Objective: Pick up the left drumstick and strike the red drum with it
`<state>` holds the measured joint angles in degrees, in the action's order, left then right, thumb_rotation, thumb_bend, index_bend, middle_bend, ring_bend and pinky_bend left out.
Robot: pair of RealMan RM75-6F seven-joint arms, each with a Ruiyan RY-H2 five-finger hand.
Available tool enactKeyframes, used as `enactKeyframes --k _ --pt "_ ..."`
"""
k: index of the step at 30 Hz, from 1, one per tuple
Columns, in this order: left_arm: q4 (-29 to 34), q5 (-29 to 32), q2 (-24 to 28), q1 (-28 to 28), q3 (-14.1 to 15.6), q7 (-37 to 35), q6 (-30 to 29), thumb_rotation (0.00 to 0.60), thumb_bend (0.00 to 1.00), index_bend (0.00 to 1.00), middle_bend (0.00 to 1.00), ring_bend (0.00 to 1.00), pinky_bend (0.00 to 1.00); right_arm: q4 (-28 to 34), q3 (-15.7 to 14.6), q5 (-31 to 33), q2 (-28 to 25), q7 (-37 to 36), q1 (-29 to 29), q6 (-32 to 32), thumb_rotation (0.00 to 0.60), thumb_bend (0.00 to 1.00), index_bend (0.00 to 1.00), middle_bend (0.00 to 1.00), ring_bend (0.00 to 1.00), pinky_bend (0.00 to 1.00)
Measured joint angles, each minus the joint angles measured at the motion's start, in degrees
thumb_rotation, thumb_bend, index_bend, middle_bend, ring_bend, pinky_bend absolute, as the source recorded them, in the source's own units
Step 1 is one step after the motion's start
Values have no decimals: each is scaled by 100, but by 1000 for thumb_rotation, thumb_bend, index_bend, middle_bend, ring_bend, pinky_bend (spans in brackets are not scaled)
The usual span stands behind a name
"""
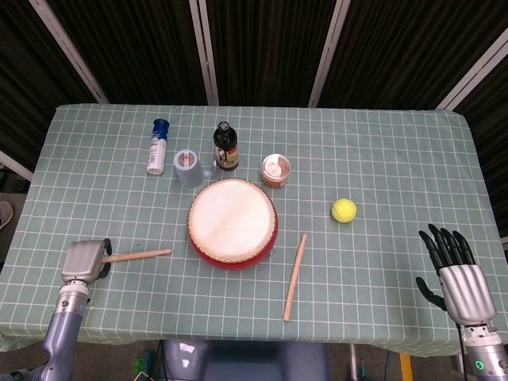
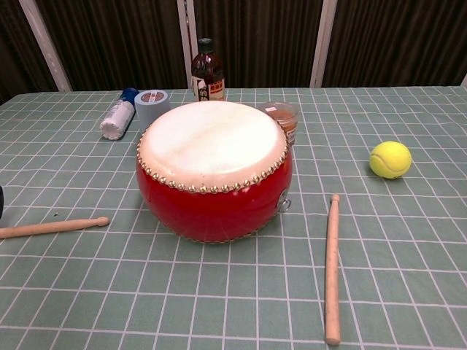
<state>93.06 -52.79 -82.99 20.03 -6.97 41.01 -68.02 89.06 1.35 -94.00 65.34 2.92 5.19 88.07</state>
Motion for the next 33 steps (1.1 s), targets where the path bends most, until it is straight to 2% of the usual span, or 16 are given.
enactKeyframes --k 12,28,31,33 --pt "-209 443 -194 190 0 157 -2 600 335 476 1000 1000 957 -18 -8 -16 17 -4 -9 15 600 340 0 0 0 66" --pt "-403 677 -378 351 109 251 40 600 335 484 1000 1000 956 -26 -10 -24 31 -34 -10 27 600 340 0 0 0 66" --pt "-452 722 -409 373 138 271 43 600 353 514 1000 1000 956 -21 -2 -25 29 -35 -6 31 600 340 0 0 0 66" --pt "-483 748 -429 382 169 290 45 600 426 580 1000 1000 956 -20 0 -30 27 -33 -5 37 600 340 0 0 0 66"
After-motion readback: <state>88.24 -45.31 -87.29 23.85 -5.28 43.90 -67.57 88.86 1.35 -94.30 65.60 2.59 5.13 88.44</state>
